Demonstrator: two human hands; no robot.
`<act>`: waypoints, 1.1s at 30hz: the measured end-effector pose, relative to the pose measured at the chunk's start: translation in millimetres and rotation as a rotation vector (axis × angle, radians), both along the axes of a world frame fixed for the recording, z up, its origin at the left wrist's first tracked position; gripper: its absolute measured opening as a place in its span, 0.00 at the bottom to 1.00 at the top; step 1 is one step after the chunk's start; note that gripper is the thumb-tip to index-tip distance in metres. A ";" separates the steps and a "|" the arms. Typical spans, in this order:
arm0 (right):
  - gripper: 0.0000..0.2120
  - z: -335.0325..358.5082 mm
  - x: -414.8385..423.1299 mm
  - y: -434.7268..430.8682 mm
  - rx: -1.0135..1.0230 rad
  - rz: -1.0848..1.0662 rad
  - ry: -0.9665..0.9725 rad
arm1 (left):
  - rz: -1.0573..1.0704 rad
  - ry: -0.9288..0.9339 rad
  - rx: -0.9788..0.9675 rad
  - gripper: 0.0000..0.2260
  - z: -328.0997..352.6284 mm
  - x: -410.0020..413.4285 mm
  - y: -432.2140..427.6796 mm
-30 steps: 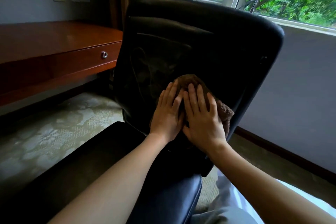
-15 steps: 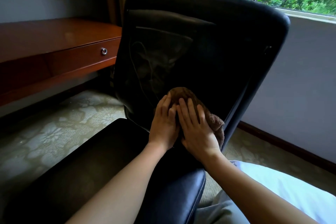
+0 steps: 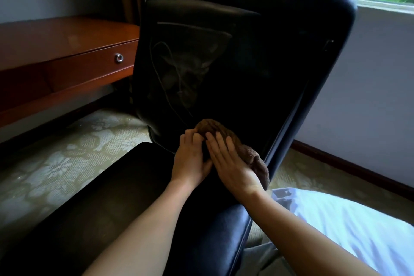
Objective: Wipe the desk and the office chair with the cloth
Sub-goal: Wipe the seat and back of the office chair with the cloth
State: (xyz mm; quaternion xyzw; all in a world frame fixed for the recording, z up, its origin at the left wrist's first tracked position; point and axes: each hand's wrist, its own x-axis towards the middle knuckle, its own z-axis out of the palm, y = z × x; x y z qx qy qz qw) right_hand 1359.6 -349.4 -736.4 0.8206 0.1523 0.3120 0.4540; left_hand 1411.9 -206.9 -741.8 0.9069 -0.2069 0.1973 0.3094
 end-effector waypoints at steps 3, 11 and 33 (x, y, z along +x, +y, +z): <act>0.29 -8.1 1.7 -3.1 -0.043 0.038 0.000 | 0.015 0.074 -0.001 0.17 3.6 2.1 2.3; 0.27 -45.8 0.1 -3.0 -0.070 0.089 0.077 | -0.023 0.296 -0.143 0.12 -22.5 -0.4 4.3; 0.25 -86.3 31.2 -6.9 0.150 0.209 0.394 | -0.183 0.870 -0.043 0.27 -61.1 7.4 27.7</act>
